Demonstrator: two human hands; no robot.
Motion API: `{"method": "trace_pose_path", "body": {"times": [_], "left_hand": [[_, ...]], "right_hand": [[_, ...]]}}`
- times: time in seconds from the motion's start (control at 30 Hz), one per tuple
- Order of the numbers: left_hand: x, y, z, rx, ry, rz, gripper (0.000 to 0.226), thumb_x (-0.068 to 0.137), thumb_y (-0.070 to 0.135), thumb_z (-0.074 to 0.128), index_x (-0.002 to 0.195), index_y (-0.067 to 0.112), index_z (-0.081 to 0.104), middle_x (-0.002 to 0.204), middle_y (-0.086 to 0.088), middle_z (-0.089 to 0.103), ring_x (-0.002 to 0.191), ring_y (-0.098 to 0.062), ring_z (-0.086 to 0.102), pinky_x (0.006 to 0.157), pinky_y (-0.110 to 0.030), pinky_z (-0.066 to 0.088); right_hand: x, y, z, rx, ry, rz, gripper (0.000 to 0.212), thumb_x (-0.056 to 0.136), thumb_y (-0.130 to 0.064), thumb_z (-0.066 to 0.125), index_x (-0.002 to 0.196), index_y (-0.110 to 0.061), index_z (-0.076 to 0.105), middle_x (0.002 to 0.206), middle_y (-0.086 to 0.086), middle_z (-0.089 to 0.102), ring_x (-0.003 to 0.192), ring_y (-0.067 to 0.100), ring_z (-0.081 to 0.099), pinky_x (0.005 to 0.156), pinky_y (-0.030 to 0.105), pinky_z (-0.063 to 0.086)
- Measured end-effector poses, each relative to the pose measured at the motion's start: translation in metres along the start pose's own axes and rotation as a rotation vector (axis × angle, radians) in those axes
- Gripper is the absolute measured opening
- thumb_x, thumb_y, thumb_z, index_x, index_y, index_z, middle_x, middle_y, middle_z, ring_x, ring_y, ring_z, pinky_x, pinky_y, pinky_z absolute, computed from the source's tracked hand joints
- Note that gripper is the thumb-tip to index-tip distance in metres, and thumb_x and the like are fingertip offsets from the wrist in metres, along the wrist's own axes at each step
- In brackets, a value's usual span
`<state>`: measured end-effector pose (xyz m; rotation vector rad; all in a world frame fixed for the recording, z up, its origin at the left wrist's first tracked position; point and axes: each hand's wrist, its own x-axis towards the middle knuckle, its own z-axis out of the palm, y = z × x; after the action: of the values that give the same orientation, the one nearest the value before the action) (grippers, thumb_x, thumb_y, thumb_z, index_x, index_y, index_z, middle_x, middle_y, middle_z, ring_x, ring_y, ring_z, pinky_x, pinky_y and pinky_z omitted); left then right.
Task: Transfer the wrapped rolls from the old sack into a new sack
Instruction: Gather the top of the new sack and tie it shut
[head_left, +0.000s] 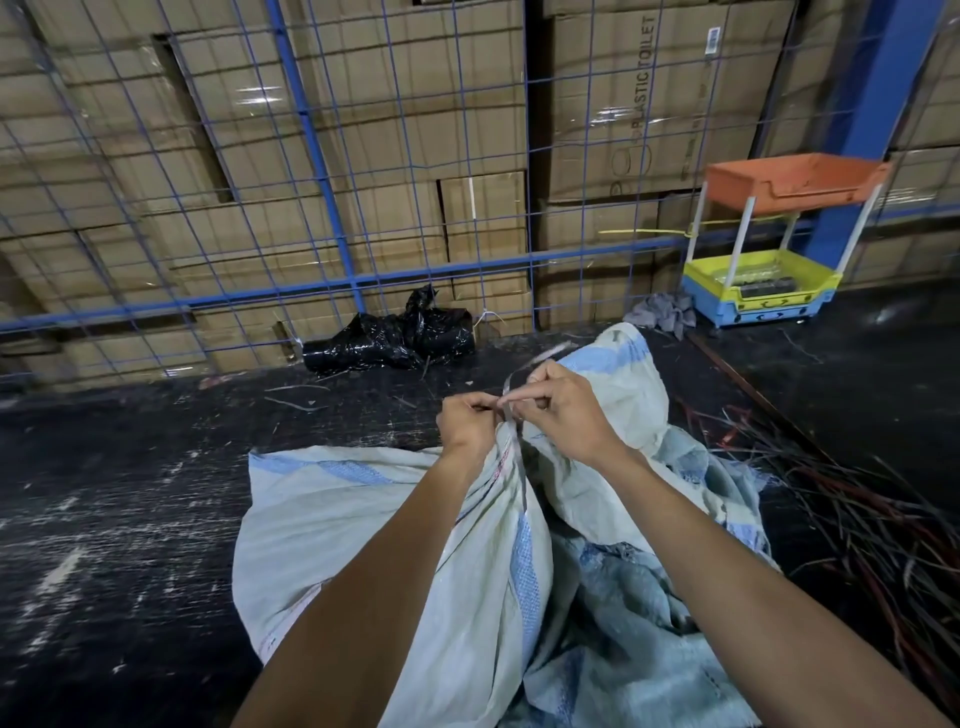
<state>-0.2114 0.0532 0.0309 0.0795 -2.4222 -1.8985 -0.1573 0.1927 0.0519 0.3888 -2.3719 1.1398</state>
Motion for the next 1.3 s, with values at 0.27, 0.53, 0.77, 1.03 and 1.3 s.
{"method": "trace_pose_path", "body": {"times": [0.27, 0.53, 0.77, 1.03, 1.3], "left_hand": [[0.003, -0.005, 0.005, 0.037, -0.075, 0.054, 0.017, 0.080, 0.000, 0.071, 0.077, 0.014, 0.079, 0.072, 0.001, 0.073, 0.065, -0.009, 0.059, 0.066, -0.025, 0.049], [-0.002, -0.003, -0.002, -0.007, -0.131, 0.140, 0.007, 0.083, 0.013, 0.077, 0.077, 0.012, 0.077, 0.081, -0.011, 0.074, 0.072, -0.017, 0.064, 0.073, -0.036, 0.053], [-0.004, 0.000, -0.004, 0.039, -0.124, 0.116, 0.006, 0.085, 0.005, 0.071, 0.083, 0.008, 0.076, 0.083, -0.011, 0.074, 0.074, -0.016, 0.063, 0.073, -0.036, 0.053], [-0.003, -0.001, -0.007, 0.005, -0.033, 0.071, 0.003, 0.083, 0.009, 0.076, 0.086, 0.008, 0.075, 0.081, -0.006, 0.076, 0.079, -0.019, 0.072, 0.076, -0.028, 0.058], [-0.003, -0.003, -0.010, -0.087, -0.148, 0.131, 0.006, 0.082, 0.006, 0.077, 0.081, 0.011, 0.077, 0.085, -0.015, 0.075, 0.080, -0.027, 0.070, 0.082, -0.041, 0.058]], "right_hand": [[0.009, 0.005, -0.007, -0.272, -0.178, -0.158, 0.012, 0.097, -0.017, 0.057, 0.094, -0.022, 0.068, 0.132, -0.009, 0.057, 0.118, 0.010, 0.057, 0.093, 0.034, 0.050], [0.021, 0.005, -0.006, -0.264, -0.313, -0.066, 0.014, 0.099, -0.015, 0.048, 0.091, -0.026, 0.052, 0.086, 0.000, 0.059, 0.082, 0.015, 0.055, 0.074, 0.037, 0.048], [0.024, 0.004, 0.001, -0.182, -0.227, 0.112, 0.019, 0.097, -0.008, 0.053, 0.086, -0.022, 0.059, 0.080, 0.001, 0.069, 0.076, 0.018, 0.062, 0.070, 0.038, 0.051], [0.025, 0.006, 0.013, -0.063, -0.032, 0.366, 0.018, 0.090, -0.011, 0.067, 0.076, -0.018, 0.075, 0.079, -0.003, 0.075, 0.080, 0.016, 0.070, 0.081, 0.030, 0.055], [0.023, 0.007, 0.007, 0.167, 0.069, 0.530, 0.021, 0.082, -0.021, 0.080, 0.092, -0.011, 0.065, 0.077, -0.002, 0.064, 0.073, 0.013, 0.062, 0.067, 0.021, 0.047]]}}
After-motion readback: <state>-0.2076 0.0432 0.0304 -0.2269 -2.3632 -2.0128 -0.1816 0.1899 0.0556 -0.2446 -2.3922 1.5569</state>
